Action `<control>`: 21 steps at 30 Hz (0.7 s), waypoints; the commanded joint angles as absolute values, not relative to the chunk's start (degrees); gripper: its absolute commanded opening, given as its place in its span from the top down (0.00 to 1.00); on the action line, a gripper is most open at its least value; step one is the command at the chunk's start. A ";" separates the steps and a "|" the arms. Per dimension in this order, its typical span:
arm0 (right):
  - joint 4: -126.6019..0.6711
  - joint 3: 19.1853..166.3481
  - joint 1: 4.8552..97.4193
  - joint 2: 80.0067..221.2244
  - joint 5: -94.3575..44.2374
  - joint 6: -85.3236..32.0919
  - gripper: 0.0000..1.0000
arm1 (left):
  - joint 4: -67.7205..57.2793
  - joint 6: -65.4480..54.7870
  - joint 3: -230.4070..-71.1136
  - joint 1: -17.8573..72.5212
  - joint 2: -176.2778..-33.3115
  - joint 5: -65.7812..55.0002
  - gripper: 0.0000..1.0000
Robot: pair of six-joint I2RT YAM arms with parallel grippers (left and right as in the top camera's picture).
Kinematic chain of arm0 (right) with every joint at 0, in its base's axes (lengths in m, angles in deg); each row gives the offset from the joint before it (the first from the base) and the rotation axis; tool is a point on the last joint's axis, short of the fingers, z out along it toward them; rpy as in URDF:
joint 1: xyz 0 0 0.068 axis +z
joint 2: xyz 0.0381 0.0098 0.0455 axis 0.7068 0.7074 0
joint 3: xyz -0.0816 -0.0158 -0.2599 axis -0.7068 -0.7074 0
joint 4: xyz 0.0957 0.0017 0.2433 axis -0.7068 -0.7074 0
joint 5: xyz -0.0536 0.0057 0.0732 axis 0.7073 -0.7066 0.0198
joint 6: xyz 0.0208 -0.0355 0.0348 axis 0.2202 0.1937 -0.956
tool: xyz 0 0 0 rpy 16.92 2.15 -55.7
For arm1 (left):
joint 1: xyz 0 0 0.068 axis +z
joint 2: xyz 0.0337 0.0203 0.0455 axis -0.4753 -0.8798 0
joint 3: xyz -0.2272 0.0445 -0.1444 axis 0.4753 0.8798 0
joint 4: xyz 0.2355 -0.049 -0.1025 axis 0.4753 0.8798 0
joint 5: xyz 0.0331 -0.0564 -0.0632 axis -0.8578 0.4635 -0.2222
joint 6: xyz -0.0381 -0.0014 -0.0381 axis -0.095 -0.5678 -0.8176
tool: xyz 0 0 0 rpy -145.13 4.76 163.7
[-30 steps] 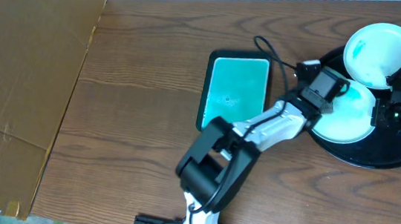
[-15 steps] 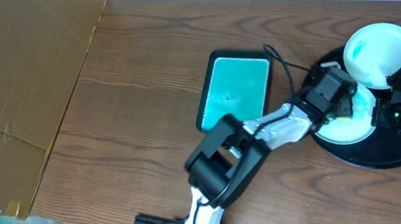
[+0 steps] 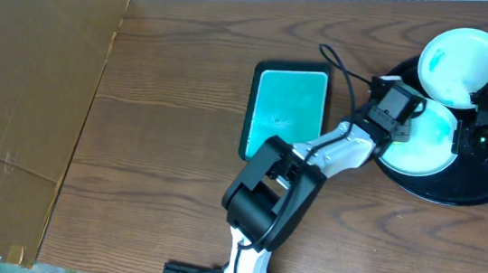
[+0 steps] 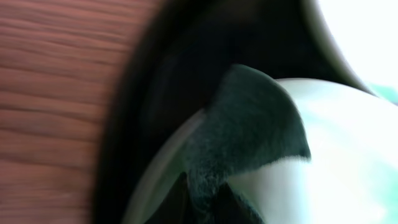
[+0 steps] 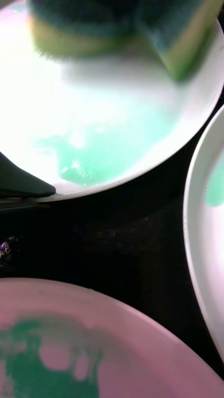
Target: Clean dirty plates on tray and stack at the side
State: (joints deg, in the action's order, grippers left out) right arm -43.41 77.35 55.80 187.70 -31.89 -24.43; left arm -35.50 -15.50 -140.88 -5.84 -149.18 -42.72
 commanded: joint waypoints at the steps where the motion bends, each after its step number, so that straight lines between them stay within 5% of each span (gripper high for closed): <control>1: -44.88 76.84 55.96 189.29 -29.29 -23.97 0.99 | -33.19 -13.04 -140.12 -2.54 -146.12 -54.26 0.93; 13: -44.77 77.32 56.68 187.67 -29.33 -23.97 0.99 | -32.55 -13.06 -140.12 -2.21 -133.48 -48.69 0.93; 21: -45.60 77.76 58.86 177.73 -24.66 -20.30 0.99 | -24.82 -13.06 -140.12 5.57 -126.07 -48.71 0.93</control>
State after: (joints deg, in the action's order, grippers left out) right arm -45.53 77.43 57.46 183.48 -28.15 -22.86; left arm -26.67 -13.87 -140.60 1.75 -128.63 -47.95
